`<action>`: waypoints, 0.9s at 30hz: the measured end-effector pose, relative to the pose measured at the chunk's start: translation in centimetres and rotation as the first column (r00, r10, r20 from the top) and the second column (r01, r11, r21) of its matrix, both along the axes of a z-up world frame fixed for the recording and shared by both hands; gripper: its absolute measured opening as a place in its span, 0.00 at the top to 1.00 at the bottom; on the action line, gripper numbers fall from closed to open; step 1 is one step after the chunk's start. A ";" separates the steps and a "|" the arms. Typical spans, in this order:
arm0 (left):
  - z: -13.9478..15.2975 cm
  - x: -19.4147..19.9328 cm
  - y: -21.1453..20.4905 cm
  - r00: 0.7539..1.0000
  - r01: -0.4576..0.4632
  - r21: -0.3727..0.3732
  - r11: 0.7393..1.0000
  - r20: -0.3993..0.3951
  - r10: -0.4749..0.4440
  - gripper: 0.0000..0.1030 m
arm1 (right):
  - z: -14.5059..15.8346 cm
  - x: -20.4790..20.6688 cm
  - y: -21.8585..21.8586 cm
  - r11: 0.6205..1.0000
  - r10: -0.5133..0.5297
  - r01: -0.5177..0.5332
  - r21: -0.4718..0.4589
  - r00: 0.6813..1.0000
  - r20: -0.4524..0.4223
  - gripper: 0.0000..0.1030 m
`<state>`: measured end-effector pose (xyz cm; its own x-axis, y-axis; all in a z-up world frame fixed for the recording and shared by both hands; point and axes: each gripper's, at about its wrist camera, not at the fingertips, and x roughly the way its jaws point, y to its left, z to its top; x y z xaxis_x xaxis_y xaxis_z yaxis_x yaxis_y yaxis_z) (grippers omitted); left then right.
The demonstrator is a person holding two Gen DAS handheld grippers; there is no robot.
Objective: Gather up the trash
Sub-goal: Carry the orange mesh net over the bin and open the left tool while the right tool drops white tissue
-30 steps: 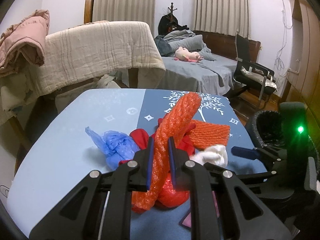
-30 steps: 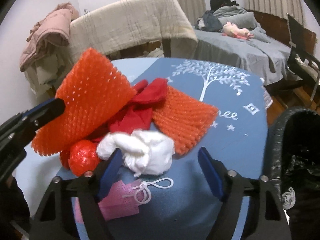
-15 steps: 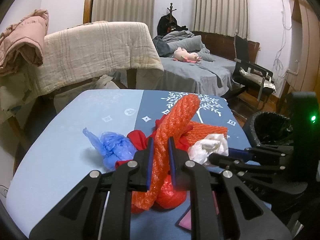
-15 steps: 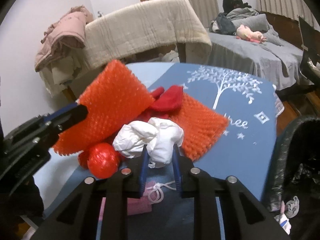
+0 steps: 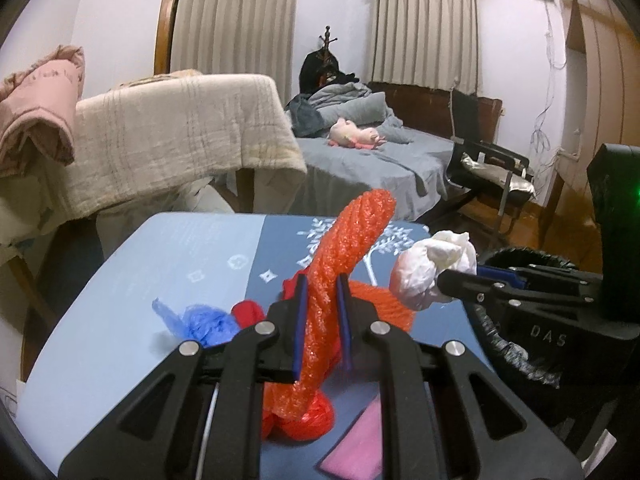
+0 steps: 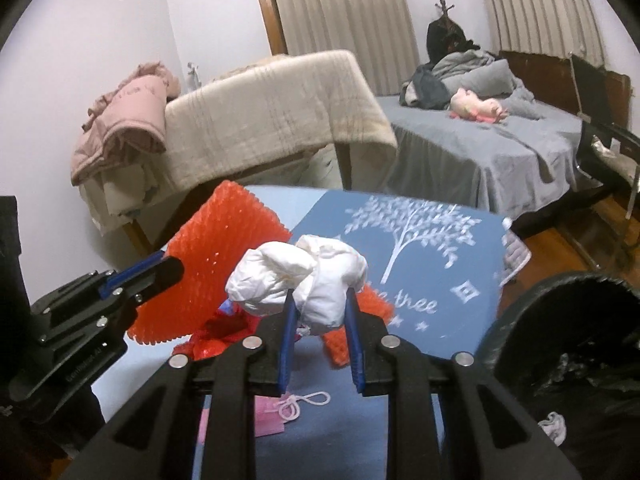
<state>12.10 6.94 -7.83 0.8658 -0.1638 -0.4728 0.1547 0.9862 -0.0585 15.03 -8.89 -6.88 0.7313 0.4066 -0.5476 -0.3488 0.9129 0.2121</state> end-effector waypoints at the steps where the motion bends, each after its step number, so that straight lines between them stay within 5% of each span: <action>1: 0.3 0.0 -0.3 1.000 0.005 -0.003 1.000 0.005 -0.005 0.87 | 0.2 -0.1 -0.3 1.000 -0.005 0.005 0.001 1.000 0.005 0.78; 27: 3.3 -0.2 -10.9 0.968 0.244 -0.034 0.969 0.061 -0.242 0.87 | 3.7 -4.5 -12.3 0.968 -0.248 0.250 -0.019 0.966 0.075 0.78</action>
<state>11.95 -3.99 -4.56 0.8225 -0.3908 -0.4133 0.3938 0.9155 -0.0820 10.56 -21.20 -3.15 0.8450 0.1918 -0.4991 -0.1225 0.9781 0.1684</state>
